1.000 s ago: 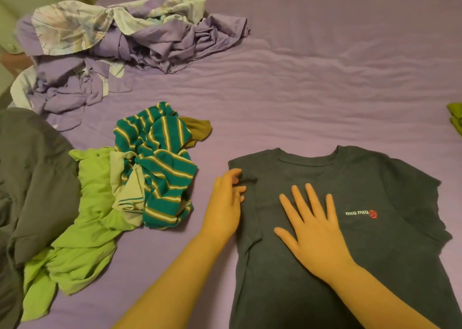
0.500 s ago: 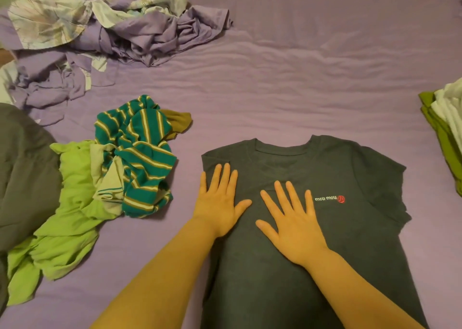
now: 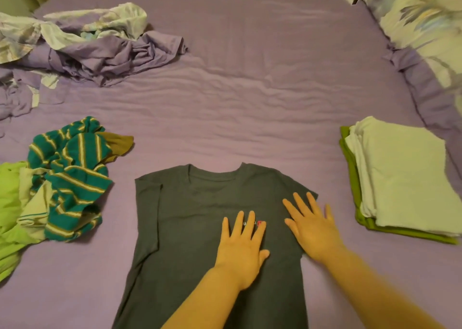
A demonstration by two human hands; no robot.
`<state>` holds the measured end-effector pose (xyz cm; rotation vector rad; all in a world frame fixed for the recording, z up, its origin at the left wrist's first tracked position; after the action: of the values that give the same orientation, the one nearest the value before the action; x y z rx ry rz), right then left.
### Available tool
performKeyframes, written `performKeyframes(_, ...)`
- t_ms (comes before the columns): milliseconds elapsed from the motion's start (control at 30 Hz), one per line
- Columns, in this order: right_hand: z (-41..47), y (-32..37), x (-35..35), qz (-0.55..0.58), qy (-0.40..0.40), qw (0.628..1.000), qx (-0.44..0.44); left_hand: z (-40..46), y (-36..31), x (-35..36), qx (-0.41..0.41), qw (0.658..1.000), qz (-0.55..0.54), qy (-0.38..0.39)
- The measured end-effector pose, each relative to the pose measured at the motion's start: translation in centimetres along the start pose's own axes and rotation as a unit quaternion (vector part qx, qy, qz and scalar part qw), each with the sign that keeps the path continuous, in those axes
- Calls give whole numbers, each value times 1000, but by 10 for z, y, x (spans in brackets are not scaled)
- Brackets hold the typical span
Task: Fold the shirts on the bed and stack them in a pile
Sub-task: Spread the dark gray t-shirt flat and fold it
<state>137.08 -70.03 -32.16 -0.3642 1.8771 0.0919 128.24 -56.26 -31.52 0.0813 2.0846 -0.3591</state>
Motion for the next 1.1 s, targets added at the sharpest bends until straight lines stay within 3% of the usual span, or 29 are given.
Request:
performKeyframes(200,29,-28,-7,119,17,993,8,54,-33,-1,0,1000,24,-10)
performKeyframes(433,34,-29,-17,189,-46,981,-12,64,-34,1,5,999,18,-41)
performKeyframes(633,34,-17,-39,316,-46,948,-23,46,-33,-7,-1,991,-53,-127)
performKeyframes(733,38,1,-50,436,-48,899,-1,29,-15,-6,-65,982,-59,-165)
performKeyframes(833,43,28,-45,606,39,793,42,10,10,1,-103,980,-34,-165)
performKeyframes(867,41,33,-44,595,37,802,37,4,17,5,-106,981,-26,-161)
performKeyframes(967,24,46,-38,328,-66,940,-63,-8,33,20,-109,983,-3,-148)
performKeyframes(1033,10,61,-12,167,-76,975,-124,-13,36,30,-103,985,6,-141)
performKeyframes(1100,3,65,13,101,-55,988,-103,-14,38,36,-95,985,13,-140)
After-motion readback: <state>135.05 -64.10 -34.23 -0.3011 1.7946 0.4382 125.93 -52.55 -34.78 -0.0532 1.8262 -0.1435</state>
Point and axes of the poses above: each hand's wrist, its own z-axis towards the middle knuckle, its own x-axis out of the palm, y = z × x, the point moved 7 cm from there along z, towards the middle knuckle, and after that the axes turned 7 degrees about x, right-handed, at the moved point
